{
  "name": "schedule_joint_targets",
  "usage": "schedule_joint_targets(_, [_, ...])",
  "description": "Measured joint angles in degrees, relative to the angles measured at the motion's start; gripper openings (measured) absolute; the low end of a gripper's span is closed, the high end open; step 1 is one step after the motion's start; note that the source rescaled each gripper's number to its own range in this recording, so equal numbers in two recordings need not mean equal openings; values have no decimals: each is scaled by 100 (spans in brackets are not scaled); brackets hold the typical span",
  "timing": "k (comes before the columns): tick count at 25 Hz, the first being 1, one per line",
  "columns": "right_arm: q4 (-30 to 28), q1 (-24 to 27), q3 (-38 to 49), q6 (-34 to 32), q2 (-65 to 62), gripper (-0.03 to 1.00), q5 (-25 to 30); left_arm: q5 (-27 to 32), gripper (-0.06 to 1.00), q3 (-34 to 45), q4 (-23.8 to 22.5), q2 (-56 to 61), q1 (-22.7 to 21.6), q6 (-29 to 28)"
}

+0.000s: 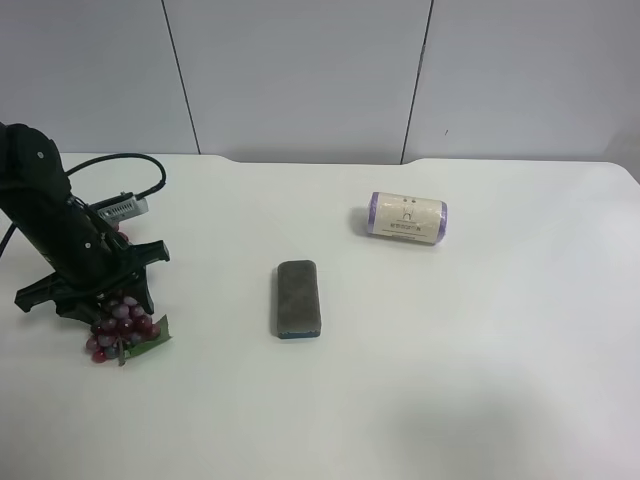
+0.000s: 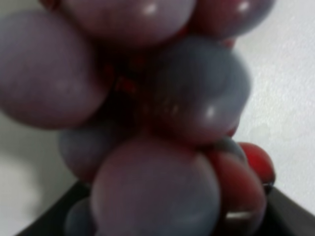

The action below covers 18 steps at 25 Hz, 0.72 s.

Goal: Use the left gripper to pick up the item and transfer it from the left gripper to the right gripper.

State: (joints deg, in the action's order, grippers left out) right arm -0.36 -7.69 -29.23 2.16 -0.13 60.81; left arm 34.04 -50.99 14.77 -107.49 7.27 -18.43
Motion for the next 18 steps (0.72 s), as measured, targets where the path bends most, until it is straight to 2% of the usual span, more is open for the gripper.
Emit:
schedule_joint_targets(1, [0, 0, 0, 0, 0, 100, 0, 38, 24, 0, -1, 0, 0, 0])
schedule_joint_targets(9, [0, 0, 0, 0, 0, 100, 0, 264, 24, -10, 6, 63, 0, 0])
schedule_joint_targets(15, [0, 0, 0, 0, 0, 100, 0, 654, 12, -10, 6, 615, 0, 168])
schedule_joint_targets(18, [0, 0, 0, 0, 0, 100, 0, 821, 10, -10, 1, 1013, 0, 232])
